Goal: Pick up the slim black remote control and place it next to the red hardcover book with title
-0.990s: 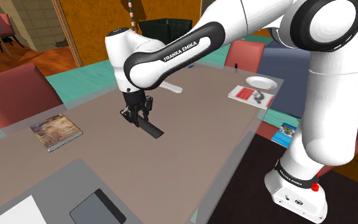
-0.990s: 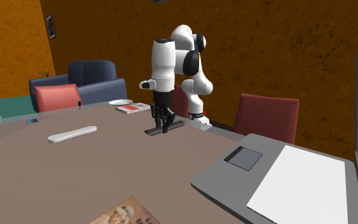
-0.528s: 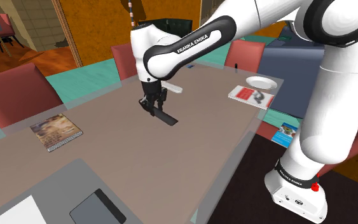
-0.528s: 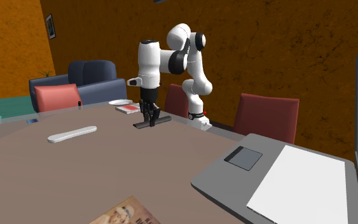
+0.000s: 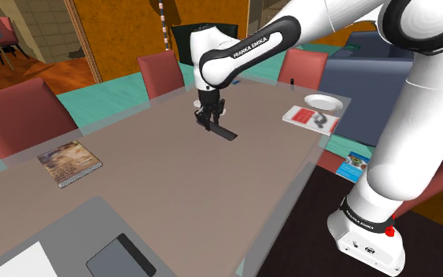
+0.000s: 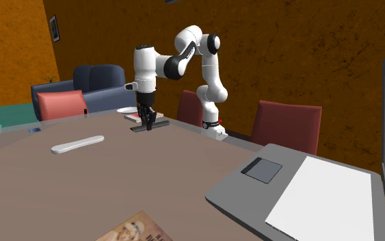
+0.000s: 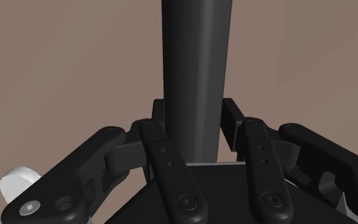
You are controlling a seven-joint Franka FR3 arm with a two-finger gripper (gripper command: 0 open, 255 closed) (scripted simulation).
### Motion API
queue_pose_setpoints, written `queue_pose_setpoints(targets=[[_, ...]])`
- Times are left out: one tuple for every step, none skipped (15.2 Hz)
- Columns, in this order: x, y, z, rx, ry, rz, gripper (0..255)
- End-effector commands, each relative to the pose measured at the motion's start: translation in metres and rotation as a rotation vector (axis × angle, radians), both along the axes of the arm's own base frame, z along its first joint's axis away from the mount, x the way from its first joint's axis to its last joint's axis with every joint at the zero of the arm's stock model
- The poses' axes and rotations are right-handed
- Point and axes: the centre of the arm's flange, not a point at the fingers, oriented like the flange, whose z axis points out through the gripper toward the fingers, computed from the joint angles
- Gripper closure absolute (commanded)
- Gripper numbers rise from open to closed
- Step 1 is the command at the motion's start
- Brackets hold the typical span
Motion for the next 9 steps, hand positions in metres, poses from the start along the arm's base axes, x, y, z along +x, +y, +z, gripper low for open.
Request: queue_pose_setpoints(targets=[[-0.004,-0.025,0.0,0.0,-0.001,0.002,255],[-0.003,-0.039,0.0,0.0,-0.001,0.002,255],[-0.002,-0.052,0.0,0.0,-0.001,0.002,255],[-0.002,-0.065,0.0,0.0,-0.001,0.002,255],[-0.001,-0.078,0.0,0.0,-0.001,0.002,255],[0.0,-0.091,0.0,0.0,-0.001,0.002,255],[0.001,-0.104,0.0,0.0,-0.001,0.002,255],[0.002,-0.118,0.0,0.0,-0.001,0.002,255],[0.003,-0.131,0.0,0.0,-0.001,0.002,255]])
